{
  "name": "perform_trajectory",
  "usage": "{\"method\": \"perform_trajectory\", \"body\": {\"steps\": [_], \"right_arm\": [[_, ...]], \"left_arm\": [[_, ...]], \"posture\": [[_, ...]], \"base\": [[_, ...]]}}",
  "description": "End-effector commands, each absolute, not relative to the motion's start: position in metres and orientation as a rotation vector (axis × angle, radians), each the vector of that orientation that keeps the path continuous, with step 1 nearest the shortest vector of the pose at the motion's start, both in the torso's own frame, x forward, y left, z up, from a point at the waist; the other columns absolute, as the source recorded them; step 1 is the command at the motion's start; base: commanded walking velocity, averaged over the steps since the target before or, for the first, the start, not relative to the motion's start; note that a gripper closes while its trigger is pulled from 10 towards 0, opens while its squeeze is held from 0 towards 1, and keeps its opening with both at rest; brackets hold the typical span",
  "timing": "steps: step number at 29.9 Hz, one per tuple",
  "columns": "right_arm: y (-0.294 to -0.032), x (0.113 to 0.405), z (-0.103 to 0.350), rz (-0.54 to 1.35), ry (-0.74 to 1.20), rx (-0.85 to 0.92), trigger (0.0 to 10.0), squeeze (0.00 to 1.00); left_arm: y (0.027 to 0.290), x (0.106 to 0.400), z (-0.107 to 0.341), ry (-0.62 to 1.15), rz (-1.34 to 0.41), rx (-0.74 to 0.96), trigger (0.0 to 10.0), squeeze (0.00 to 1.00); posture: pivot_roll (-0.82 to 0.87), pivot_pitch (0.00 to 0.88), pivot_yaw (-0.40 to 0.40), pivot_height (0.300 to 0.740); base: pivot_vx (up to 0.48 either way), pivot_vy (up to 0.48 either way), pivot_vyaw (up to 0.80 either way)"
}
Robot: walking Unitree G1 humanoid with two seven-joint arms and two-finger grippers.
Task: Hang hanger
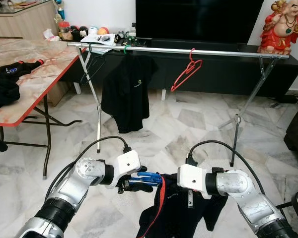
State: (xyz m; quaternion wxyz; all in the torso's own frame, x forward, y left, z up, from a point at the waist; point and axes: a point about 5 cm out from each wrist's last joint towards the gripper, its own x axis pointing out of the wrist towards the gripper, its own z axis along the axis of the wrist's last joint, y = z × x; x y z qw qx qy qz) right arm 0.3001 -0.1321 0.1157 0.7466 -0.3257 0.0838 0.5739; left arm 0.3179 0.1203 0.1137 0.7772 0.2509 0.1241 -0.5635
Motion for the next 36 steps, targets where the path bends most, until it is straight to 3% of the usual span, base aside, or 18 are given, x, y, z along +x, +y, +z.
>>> {"method": "perform_trajectory", "body": {"steps": [1, 33, 34, 35, 36], "right_arm": [[-0.1262, 0.3018, 0.1279, 1.269, 0.128, -0.721, 10.0, 0.00], [-0.1256, 0.3058, 0.1345, 1.290, 0.134, -0.724, 10.0, 0.00], [-0.1257, 0.3055, 0.1354, 1.305, 0.141, -0.718, 10.0, 0.91], [-0.1260, 0.3055, 0.1366, 1.311, 0.142, -0.712, 10.0, 1.00], [-0.1263, 0.3058, 0.1379, 1.314, 0.141, -0.708, 10.0, 1.00]], "left_arm": [[0.1177, 0.3165, 0.1153, 0.261, -1.228, 0.552, 0.0, 0.00], [0.1155, 0.3173, 0.1163, 0.250, -1.226, 0.518, 0.0, 0.00], [0.1149, 0.3175, 0.1164, 0.247, -1.225, 0.514, 0.0, 0.00], [0.1146, 0.3176, 0.1165, 0.246, -1.224, 0.512, 0.0, 0.00], [0.1143, 0.3178, 0.1166, 0.245, -1.223, 0.511, 0.0, 0.00]], "posture": [[-0.01, 0.000, -0.007, 0.740], [-0.01, 0.015, -0.018, 0.740], [-0.01, 0.015, -0.020, 0.740], [-0.01, 0.017, -0.021, 0.740], [-0.01, 0.017, -0.022, 0.740]], "base": [[0.000, 0.000, 0.00], [0.000, 0.000, 0.00], [0.000, 0.000, 0.00], [0.000, 0.000, 0.00], [0.000, 0.000, 0.00]]}}
